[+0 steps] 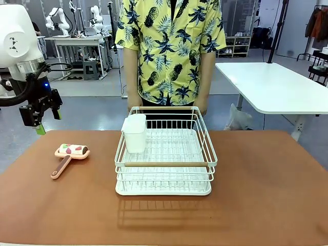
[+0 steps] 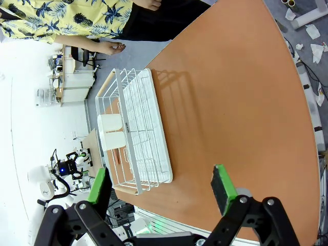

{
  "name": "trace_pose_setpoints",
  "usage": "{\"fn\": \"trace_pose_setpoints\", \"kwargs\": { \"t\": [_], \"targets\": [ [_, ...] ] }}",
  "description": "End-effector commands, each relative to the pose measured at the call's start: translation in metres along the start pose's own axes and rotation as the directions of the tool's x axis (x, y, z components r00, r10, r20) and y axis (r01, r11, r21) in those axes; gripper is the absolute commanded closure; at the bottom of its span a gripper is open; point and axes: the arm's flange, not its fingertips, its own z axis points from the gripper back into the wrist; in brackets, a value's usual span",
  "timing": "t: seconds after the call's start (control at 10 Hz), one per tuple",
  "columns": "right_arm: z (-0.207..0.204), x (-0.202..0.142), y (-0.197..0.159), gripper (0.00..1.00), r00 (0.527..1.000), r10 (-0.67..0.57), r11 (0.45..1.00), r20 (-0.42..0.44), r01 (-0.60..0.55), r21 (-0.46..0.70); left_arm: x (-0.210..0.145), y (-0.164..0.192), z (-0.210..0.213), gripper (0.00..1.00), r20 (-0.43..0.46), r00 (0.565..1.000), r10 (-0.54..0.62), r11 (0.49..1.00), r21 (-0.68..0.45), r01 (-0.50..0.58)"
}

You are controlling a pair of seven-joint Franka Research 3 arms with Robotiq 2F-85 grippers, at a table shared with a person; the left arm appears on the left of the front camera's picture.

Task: Clean the table.
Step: Place the Lint Roller down when the Dish drying rack is positioned in the middle of the table.

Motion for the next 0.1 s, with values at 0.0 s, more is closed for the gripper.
{"fn": "trace_pose_setpoints", "kwargs": {
  "t": [0.0],
  "targets": [
    [0.0014,-0.0011,0.0017,0.00,1.000,0.001,1.000,0.002,-0.001,0.016,0.0004,0.0032,0.0001,0.00,0.001,1.000,0.002,1.000,-0.002,-0.002]
  ]
}}
